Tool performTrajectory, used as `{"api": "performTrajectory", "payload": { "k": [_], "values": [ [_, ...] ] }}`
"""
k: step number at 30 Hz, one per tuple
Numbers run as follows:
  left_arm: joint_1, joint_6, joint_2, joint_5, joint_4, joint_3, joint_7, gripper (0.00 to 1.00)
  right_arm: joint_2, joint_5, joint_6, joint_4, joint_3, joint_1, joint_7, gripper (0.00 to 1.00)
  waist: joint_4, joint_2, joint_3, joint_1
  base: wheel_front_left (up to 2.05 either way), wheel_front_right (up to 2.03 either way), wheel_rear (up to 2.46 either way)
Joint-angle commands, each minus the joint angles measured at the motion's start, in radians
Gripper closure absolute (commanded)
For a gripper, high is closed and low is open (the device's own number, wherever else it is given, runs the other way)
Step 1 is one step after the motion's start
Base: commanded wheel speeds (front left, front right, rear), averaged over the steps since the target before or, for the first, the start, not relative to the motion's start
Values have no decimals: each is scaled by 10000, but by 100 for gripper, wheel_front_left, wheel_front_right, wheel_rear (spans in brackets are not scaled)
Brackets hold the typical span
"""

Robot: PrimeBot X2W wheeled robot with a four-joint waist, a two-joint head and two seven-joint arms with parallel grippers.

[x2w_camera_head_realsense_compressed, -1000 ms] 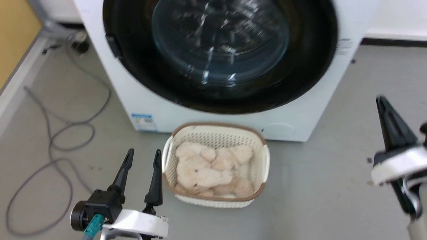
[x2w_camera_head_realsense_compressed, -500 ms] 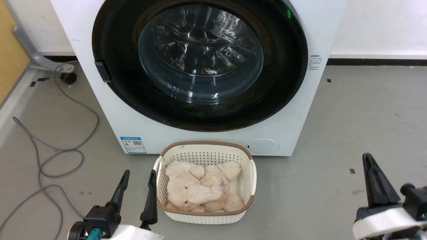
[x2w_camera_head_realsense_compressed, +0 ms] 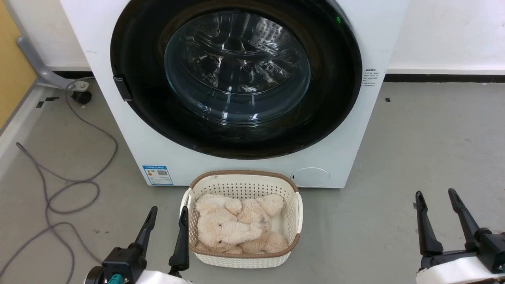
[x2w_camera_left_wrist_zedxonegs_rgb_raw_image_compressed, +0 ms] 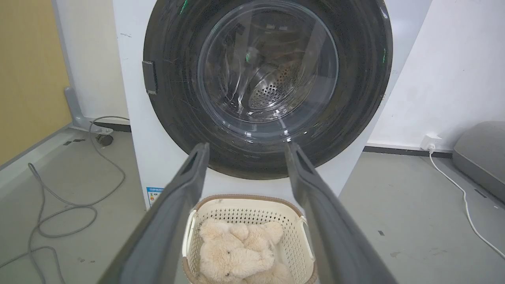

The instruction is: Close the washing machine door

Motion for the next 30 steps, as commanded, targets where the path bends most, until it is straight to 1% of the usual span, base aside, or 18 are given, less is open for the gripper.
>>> {"api": "performTrajectory", "payload": {
  "k": [1, 8, 9, 30],
  "values": [
    [113, 12, 5, -73, 35, 0, -44, 0, 52, 104, -9, 56, 40, 151, -65, 0, 3, 0, -10, 1, 0, 0, 0],
    [157, 117, 5, -171, 57, 28, -44, 0, 53, 121, -9, 144, 153, 184, -106, 0, 6, 0, -3, 1, 0, 0, 0],
    [18, 92, 0, -146, 45, 23, 1, 100, 6, 90, 0, 136, 141, 8, -47, 100, 6, 0, -2, 1, 0, 0, 0],
    [-51, 147, 1, 134, -91, 128, 368, 100, 12, 16, -1, 24, 325, -27, 298, 100, 20, 0, -10, 1, 0, 0, 0]
  ]
}}
